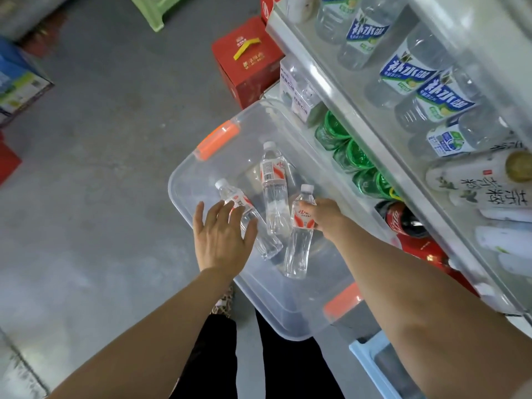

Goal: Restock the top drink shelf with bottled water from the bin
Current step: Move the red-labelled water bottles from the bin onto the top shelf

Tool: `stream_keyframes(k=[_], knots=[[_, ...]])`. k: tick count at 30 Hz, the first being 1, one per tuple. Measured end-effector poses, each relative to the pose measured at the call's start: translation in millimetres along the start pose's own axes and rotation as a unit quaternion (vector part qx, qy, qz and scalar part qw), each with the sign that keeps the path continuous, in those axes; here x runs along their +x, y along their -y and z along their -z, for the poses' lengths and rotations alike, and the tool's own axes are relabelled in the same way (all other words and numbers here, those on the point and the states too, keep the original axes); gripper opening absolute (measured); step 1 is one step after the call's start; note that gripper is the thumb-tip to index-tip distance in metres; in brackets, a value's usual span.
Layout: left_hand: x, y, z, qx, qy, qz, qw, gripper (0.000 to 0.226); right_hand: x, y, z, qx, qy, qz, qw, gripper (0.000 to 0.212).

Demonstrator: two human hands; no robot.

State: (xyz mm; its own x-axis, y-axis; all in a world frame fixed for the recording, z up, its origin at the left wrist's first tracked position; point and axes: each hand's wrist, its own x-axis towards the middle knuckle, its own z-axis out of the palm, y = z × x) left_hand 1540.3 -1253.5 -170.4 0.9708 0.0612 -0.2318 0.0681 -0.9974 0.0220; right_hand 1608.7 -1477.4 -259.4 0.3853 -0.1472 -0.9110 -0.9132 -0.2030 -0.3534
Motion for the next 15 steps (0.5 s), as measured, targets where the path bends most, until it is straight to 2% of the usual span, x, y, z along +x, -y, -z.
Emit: stream_keyframes(k=[4, 9, 13, 15], knots=[[0, 0, 1, -0.011, -0.005, -0.002, 1.0, 0.054, -7, 1, -8, -0.016, -0.018, 0.005, 1.0, 0.048], [-2, 3, 3, -0.014, 0.018, -0.009, 1.0, 0.057, -36, -16, 11, -0.012, -0.021, 0.037, 0.999, 0.039], [-3, 6, 6, -0.035, 0.037, -0.025, 0.998, 0.055, -65, -33, 14, 0.061, -0.049, 0.087, 0.993, 0.043], [-5, 10, 10, -0.068, 0.052, -0.038, 0.996, 0.051, -83, -42, 6, 0.077, -0.056, 0.118, 0.988, 0.052]])
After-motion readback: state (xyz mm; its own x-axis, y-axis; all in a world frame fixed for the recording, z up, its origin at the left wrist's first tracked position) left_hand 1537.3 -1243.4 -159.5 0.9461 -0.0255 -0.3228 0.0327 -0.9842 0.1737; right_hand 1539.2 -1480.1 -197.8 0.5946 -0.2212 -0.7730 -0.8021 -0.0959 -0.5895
